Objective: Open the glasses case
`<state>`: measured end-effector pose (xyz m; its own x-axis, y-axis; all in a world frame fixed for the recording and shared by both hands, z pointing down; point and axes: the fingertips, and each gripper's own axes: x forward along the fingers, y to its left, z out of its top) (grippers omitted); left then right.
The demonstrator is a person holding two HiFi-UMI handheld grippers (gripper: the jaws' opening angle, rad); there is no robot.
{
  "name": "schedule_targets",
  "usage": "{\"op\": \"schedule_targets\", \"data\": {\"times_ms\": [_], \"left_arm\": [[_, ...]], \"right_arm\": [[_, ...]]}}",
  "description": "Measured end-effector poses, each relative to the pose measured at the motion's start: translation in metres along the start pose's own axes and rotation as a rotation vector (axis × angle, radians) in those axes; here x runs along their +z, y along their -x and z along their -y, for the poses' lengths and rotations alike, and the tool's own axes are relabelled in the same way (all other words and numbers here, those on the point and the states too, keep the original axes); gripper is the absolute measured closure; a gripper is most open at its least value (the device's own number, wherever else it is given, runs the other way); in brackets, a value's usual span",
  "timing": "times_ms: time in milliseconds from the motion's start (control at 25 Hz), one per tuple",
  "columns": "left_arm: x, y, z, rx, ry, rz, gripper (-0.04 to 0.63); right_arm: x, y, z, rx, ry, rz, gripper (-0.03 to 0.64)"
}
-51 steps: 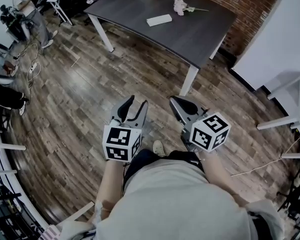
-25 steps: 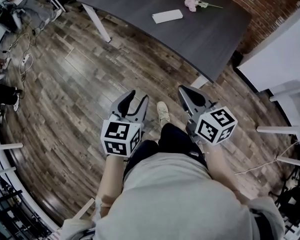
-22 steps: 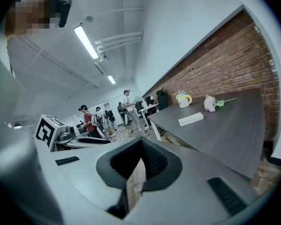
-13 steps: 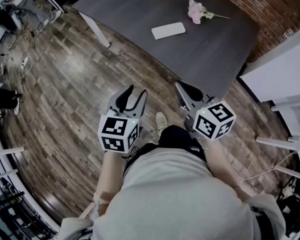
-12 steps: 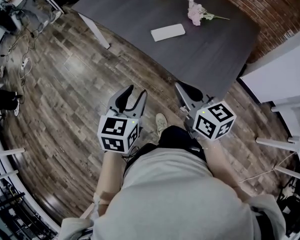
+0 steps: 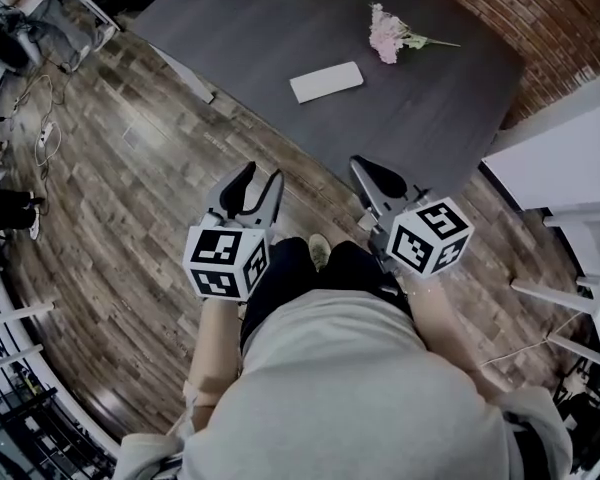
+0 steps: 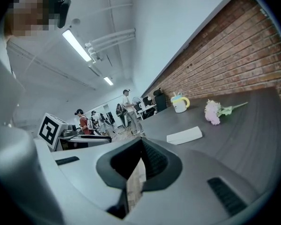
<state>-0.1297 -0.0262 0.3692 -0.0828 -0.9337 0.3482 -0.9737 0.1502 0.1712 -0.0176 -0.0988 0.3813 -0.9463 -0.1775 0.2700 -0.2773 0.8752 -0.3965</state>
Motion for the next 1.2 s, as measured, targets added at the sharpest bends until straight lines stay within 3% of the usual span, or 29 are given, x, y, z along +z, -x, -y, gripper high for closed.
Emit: {"op": "schedule_targets", "data": {"times_ms": [240,720,1000,1200], "left_arm": [[0.004,-0.015,-0.017,0.033,0.004,-0.032,0.417],[0.018,-0.075,-0.063,0.015,0.029,-0.058,0.417],[0.026,-0.128,-0.090,-0.046,0.022,-0.097,0.417],[0.039,-0.168,-0.094,-0.147,-0.051,-0.119,0.417]], "right_arm": [[0.008,-0.011,0.021,-0.022,-0.022,0.006,0.609],[0.013,-0.046,0.058,-0.093,-0.070,-0.011,0.609],[0.019,-0.080,0.088,-0.156,-0.098,-0.025,0.609],[0.034,-0.105,0.101,-0.198,-0.105,-0.016,0.609]]}}
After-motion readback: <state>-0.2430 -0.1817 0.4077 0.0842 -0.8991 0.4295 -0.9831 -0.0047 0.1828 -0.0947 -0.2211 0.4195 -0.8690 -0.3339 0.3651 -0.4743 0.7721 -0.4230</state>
